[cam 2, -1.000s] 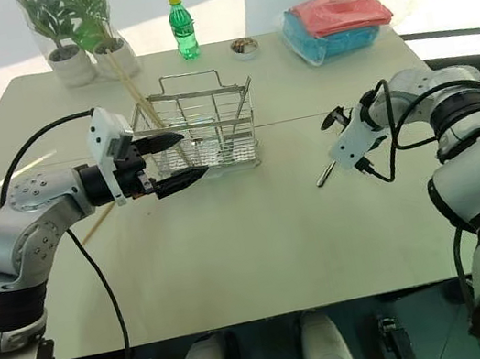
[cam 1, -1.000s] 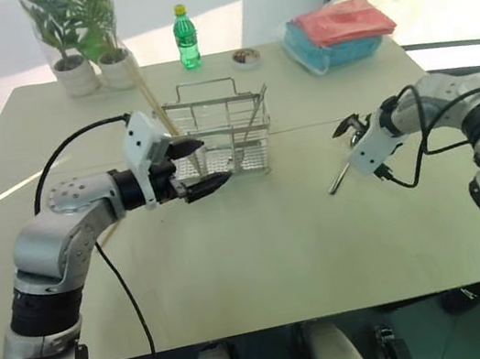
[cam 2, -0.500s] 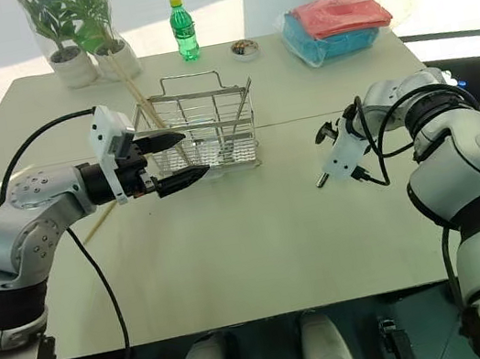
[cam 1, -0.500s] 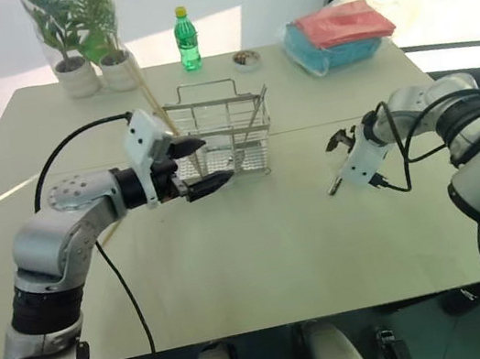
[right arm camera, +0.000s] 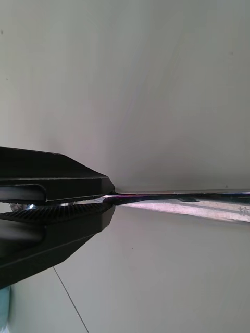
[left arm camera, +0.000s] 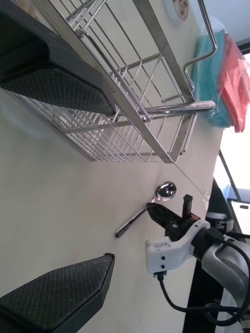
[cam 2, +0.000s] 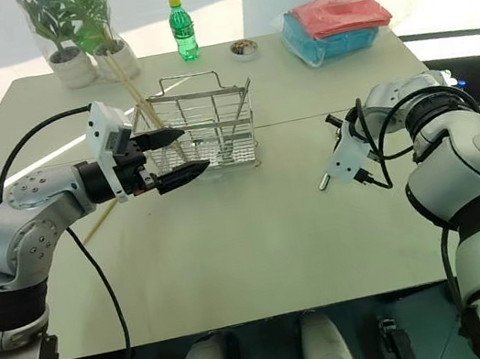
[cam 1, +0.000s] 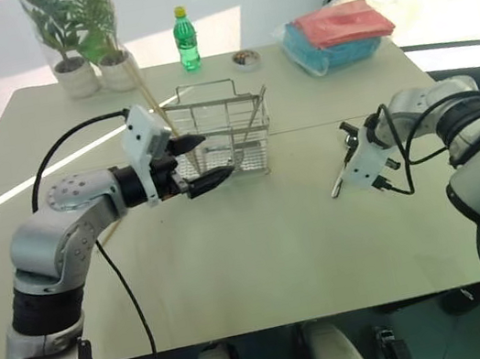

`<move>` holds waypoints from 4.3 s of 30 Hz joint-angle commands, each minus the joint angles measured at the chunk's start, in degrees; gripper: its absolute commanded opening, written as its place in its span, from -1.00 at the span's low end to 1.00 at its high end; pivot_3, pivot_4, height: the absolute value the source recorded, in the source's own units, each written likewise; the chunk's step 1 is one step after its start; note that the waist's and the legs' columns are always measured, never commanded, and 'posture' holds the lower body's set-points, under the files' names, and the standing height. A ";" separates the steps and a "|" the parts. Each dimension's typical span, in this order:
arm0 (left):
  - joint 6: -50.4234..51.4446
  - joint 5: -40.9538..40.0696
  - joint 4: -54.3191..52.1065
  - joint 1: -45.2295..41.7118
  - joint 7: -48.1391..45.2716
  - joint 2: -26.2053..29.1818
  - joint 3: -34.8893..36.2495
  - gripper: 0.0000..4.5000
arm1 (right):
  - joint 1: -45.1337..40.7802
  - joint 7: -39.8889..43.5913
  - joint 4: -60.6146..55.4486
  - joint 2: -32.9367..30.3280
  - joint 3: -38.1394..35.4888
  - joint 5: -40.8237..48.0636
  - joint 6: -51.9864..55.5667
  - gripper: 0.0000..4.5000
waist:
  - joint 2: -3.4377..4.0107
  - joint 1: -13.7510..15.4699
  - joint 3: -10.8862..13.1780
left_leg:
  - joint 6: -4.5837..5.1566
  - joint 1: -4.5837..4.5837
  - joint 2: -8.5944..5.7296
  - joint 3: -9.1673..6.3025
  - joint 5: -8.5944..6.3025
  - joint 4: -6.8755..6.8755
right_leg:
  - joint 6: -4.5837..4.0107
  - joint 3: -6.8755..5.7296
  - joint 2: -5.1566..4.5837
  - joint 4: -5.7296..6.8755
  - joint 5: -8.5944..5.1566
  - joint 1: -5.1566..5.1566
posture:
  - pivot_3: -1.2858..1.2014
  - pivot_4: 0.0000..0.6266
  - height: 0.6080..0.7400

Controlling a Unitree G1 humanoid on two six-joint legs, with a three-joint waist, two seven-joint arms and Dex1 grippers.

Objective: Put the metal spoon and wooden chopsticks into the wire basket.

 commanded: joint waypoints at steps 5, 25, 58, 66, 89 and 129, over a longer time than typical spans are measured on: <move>-1.28 -0.38 0.60 -1.62 -0.62 -0.17 1.73 1.00 | -1.06 1.10 -0.69 -2.36 -3.17 3.91 -1.71 -0.98 | 0.02 0.02 0.01 | 0.00 0.00 0.00 0.00 0.00 0.00 | 0.00 0.00 0.00 0.00 0.00 0.00 | 0.03 -0.52 0.74; -1.56 -1.17 2.96 -3.27 -2.28 5.26 9.26 1.00 | 14.64 51.68 -51.62 -1.72 -49.11 77.74 63.87 -0.98 | 0.13 0.50 0.11 | 0.00 0.26 0.03 -0.04 -0.02 -0.01 | 0.05 -0.06 -0.03 -0.01 0.03 0.31 | 0.03 -0.52 0.74; 0.12 -2.89 0.41 -2.07 2.44 6.35 12.68 1.00 | 17.14 23.01 -49.57 19.44 -45.44 69.47 63.99 -0.53 | 0.06 0.28 0.11 | 0.02 0.12 0.03 -0.03 -0.03 -0.09 | 0.14 -0.06 0.01 -0.02 0.08 0.13 | 0.03 -0.52 0.74; -0.85 -2.23 1.59 -2.12 1.98 6.66 12.41 1.00 | 16.29 21.14 -51.81 18.41 -47.52 70.54 65.88 0.57 | 0.06 0.31 0.11 | 0.02 0.12 0.03 -0.03 -0.03 -0.09 | 0.14 -0.06 0.01 -0.02 0.08 0.13 | 0.03 -0.52 0.74; -8.80 7.95 18.26 5.32 5.33 14.56 20.59 1.00 | 32.80 34.97 -94.74 -1.48 -52.86 91.96 89.88 0.57 | -0.01 0.38 0.08 | 0.05 -0.03 0.05 -0.02 -0.05 -0.15 | -0.06 -0.09 -0.01 -0.08 -0.04 -0.06 | 0.03 -0.52 0.74; -20.52 44.79 93.95 -31.80 -1.44 6.48 -6.69 0.88 | 51.58 21.14 -107.57 -4.41 -56.48 94.82 92.66 0.59 | -0.64 1.83 -0.13 | 0.08 -0.61 0.05 -0.02 -0.06 0.02 | 0.11 -0.18 -0.02 -0.04 0.06 -0.53 | 0.03 -0.52 0.74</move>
